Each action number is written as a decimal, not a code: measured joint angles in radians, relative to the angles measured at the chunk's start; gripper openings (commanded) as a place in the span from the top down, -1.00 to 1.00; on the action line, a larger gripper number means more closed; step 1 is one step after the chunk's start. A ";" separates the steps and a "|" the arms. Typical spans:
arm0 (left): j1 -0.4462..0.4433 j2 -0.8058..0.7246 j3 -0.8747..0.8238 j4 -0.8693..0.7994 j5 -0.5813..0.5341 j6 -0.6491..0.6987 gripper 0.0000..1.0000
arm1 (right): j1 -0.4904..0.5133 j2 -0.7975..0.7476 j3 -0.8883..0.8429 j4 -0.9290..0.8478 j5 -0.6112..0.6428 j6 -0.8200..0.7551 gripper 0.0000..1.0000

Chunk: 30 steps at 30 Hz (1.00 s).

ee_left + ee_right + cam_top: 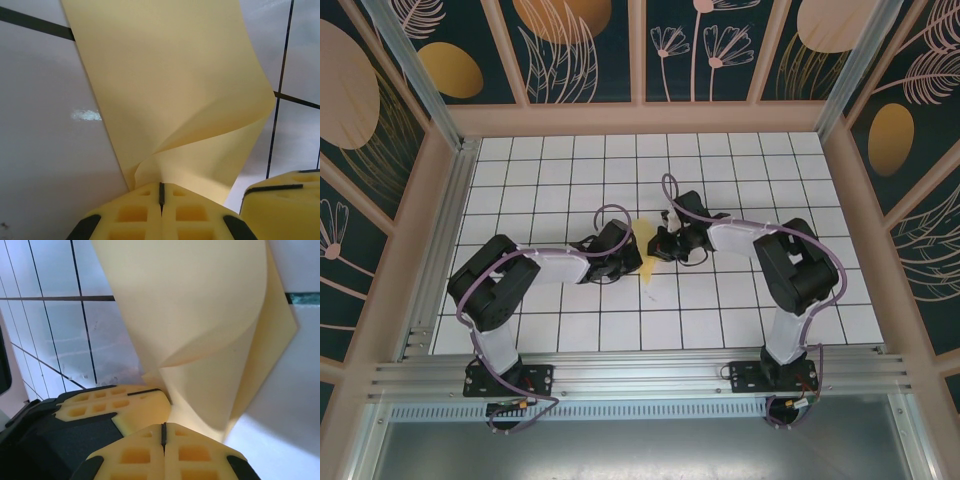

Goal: Fold a paper plane with a square sheet of paper (pick it up from the middle)
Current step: Third fold the triangle at the center of the table.

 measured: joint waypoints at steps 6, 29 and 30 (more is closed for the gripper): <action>-0.001 0.005 0.015 -0.023 -0.011 0.000 1.00 | 0.000 0.040 0.000 -0.001 0.007 -0.003 0.97; -0.042 -0.130 -0.052 0.043 0.051 -0.041 0.91 | -0.013 0.081 0.012 -0.005 0.003 0.035 1.00; -0.049 -0.139 -0.061 0.055 0.053 -0.048 0.93 | -0.013 0.081 0.012 -0.005 0.003 0.038 1.00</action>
